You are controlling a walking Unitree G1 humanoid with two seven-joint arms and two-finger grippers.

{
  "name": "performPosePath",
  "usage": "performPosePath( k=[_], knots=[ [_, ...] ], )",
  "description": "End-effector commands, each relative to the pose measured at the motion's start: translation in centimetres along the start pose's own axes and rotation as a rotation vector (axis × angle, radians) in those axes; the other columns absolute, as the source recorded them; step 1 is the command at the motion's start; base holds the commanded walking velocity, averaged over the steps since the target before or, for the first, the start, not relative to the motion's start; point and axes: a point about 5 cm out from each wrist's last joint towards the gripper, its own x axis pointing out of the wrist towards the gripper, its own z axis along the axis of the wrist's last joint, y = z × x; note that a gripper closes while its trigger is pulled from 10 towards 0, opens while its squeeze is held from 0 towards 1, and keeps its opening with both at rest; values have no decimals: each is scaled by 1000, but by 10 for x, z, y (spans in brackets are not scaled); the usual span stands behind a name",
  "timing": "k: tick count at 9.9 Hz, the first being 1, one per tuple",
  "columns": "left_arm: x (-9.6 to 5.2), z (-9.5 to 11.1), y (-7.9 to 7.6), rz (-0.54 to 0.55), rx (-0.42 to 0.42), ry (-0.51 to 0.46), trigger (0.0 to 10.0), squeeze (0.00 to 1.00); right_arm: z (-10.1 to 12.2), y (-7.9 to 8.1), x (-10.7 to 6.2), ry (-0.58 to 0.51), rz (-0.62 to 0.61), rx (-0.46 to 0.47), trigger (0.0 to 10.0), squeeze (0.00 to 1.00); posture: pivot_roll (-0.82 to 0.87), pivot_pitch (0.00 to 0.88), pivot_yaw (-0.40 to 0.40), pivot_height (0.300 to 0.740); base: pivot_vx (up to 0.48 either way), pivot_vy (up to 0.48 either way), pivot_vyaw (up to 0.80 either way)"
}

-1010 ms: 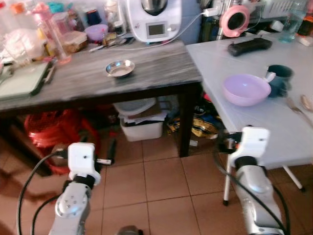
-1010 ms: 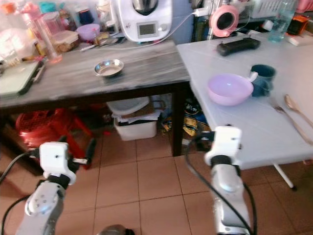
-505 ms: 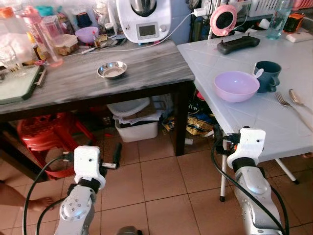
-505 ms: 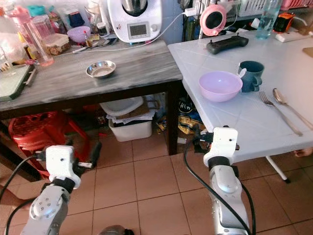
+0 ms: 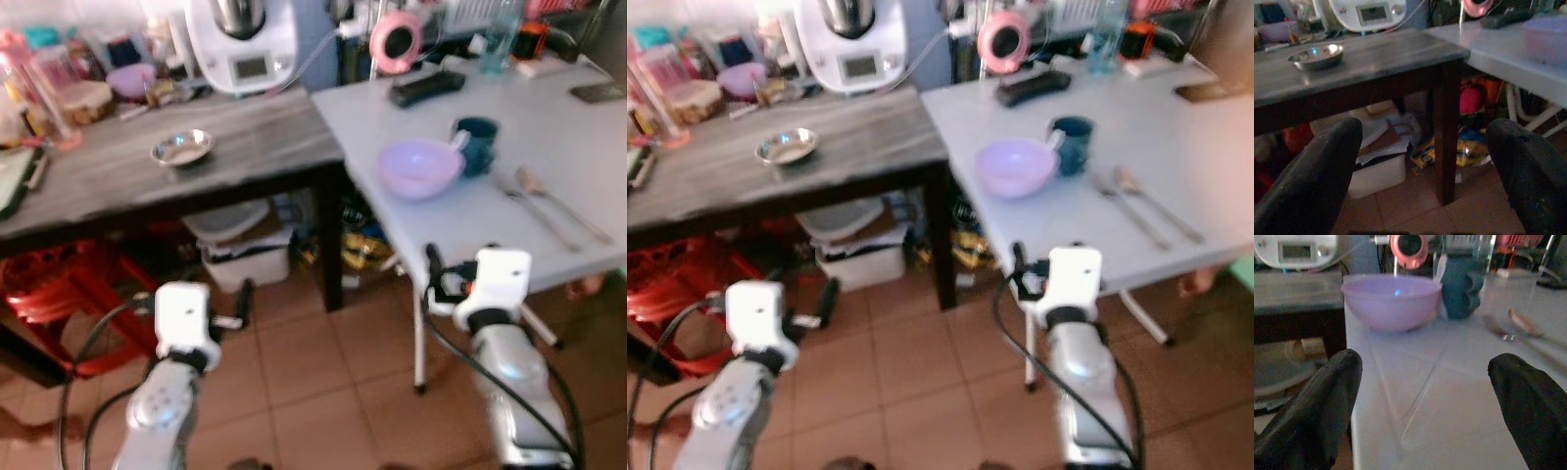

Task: Setting the table

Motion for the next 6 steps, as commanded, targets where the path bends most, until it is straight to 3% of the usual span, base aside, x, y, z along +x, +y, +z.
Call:
performPosePath(
  k=[1, 2, 5, 6],
  knots=[
    [-3, 0, 7, 21, 9, 11, 10000, 0, 9, 12, 3, -31, 43, 20, 10000, 0, 42, 15, 86, 740, 0, -442, 0],
    [-3, -1, 7, 22, 11, 16, 10000, 0, 9, 13, 5, -30, 49, 25, 10000, 0, 48, 15, 93, 740, 0, -296, 0],
    [-5, 1, 9, 21, 27, 31, 10000, 0, 8, 19, 7, -36, 56, 31, 10000, 0, 66, 23, 126, 740, 0, 0, 0],
    [-7, 1, 12, 48, 42, 44, 10000, 0, 9, 25, 9, -46, 72, 60, 10000, 0, 111, 15, 117, 740, 0, 0, 794]
  ],
)
